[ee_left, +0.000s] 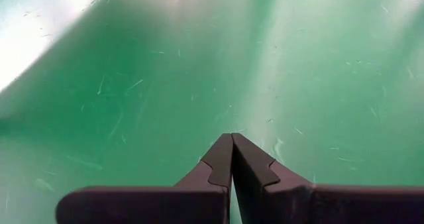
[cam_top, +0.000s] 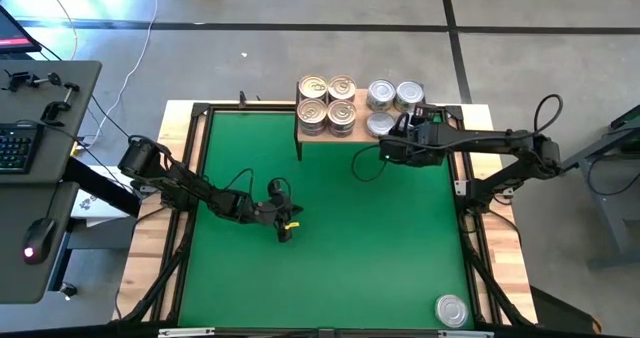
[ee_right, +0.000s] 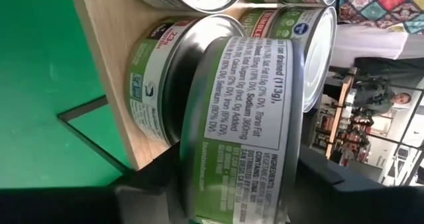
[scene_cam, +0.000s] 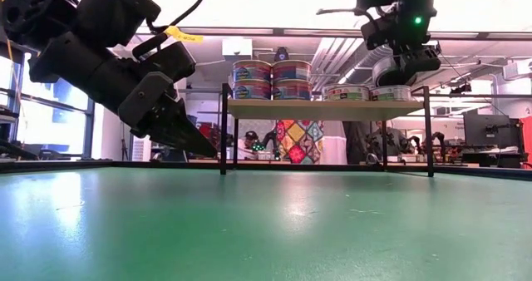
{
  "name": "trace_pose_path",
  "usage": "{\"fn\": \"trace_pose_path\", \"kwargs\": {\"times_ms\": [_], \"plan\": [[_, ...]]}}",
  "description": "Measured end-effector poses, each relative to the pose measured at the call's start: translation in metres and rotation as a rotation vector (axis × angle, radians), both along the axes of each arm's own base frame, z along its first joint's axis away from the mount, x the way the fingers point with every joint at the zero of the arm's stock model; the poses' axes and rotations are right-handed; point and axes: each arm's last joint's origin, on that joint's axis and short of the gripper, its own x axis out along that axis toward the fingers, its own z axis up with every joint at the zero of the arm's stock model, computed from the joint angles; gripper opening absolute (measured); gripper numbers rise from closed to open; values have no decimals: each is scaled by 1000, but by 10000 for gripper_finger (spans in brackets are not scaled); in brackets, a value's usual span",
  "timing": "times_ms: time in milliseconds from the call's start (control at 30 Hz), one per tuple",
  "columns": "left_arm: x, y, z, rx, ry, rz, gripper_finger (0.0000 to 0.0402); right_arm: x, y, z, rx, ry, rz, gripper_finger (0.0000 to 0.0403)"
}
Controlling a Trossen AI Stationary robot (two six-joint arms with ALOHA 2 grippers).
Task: Stack canned seafood by type on shelf
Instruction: Stack the green tuna can on top of the green tuna can on the shelf
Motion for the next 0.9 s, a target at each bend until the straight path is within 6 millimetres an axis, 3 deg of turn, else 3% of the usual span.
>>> {"fn": "trace_pose_path", "kwargs": {"times_ms": [233, 567, 900], "plan": [[0, 0, 0, 0, 0, 0, 0, -1, -3, 0, 12, -6, -15, 184], [0, 0, 0, 0, 0, 0, 0, 5, -2, 21, 85, -93, -13, 283], [0, 0, 0, 0, 0, 0, 0, 3, -1, 42, 109, -130, -27, 291]]}}
